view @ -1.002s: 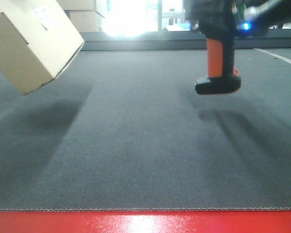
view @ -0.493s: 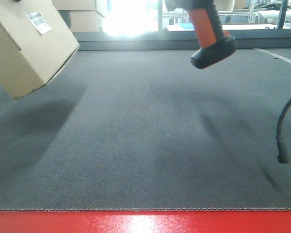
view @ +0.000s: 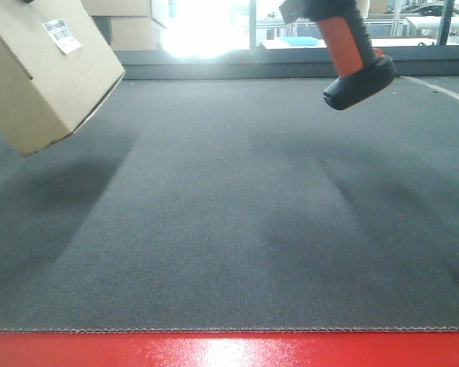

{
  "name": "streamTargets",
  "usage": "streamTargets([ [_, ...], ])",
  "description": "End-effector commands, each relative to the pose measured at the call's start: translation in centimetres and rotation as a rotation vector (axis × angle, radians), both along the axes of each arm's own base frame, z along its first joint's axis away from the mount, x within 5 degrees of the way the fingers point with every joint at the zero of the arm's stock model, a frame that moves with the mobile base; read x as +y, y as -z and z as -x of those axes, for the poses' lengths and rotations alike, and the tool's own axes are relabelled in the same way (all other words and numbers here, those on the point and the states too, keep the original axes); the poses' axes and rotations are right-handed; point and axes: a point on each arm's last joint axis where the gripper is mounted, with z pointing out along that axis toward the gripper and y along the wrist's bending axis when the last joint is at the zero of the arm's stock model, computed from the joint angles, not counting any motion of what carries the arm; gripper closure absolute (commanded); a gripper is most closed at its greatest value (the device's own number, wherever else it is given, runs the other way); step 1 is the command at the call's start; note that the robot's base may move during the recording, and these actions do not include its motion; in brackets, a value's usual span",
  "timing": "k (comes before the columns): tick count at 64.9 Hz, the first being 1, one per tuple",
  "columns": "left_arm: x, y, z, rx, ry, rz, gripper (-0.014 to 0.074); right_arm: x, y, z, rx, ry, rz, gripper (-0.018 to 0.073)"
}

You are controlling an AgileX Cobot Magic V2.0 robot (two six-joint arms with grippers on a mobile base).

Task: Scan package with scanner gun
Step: 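Lift the scanner gun with the right gripper and aim it at the box label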

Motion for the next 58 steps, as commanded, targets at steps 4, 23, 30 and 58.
streamTargets([
  [4,-0.1,-0.4,0.1,-0.018,0.002,0.009,0.0707,-0.3,-1.7,0.1,-0.086,0.008,-0.008,0.0713],
  [23,-0.1,-0.4,0.1,-0.018,0.002,0.009,0.0707,-0.3,-1.8,0.1,-0.082,0.014,-0.026,0.0713],
  [30,-0.1,-0.4,0.1,-0.018,0.002,0.009,0.0707,-0.3,-2.0,0.3,-0.072,0.03,-0.076,0.0713],
  [58,-0.1,-0.4,0.1,-0.018,0.002,0.009,0.0707,-1.7,-3.4,0.9,-0.009,0.144,-0.353,0.0713],
])
